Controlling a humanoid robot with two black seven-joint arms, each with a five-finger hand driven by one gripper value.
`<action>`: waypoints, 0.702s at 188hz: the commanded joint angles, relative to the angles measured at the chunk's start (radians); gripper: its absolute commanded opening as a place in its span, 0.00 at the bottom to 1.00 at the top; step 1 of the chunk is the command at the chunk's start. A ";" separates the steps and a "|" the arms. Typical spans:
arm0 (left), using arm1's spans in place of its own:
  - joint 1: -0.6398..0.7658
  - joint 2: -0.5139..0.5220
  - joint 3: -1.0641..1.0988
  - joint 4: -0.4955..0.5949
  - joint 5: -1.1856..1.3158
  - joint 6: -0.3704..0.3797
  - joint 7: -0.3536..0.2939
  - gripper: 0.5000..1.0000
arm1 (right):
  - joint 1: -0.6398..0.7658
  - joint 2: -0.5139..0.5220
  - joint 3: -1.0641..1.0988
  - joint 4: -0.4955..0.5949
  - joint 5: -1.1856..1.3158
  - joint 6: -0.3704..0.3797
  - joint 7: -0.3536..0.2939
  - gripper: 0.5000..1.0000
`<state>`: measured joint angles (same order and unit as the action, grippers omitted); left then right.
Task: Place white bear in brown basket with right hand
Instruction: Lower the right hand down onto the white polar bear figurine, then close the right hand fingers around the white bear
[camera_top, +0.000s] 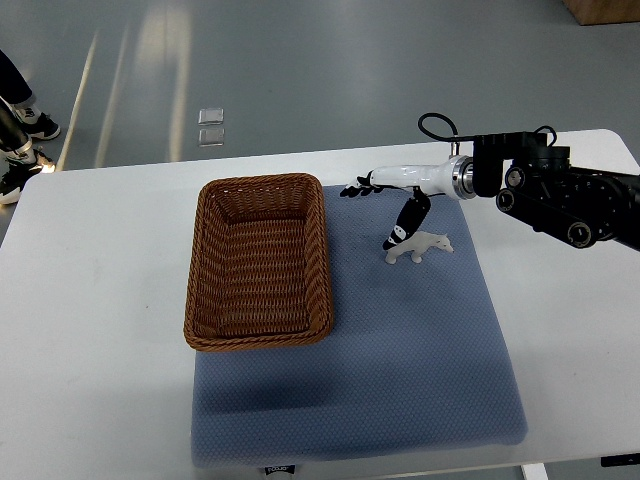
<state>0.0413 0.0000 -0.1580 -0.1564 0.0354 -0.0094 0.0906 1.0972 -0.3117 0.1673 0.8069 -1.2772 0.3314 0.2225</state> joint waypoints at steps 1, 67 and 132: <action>-0.001 0.000 0.000 0.000 0.000 0.000 0.000 1.00 | -0.003 -0.001 -0.018 0.000 -0.018 0.000 0.000 0.86; 0.000 0.000 0.000 0.000 0.000 0.000 0.000 1.00 | -0.011 -0.041 -0.061 0.000 -0.064 -0.015 0.000 0.86; 0.000 0.000 0.000 0.000 0.000 0.000 0.000 1.00 | -0.045 -0.052 -0.060 0.000 -0.071 -0.045 0.003 0.72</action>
<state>0.0413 0.0000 -0.1580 -0.1565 0.0354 -0.0094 0.0906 1.0611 -0.3632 0.1060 0.8068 -1.3483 0.2964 0.2255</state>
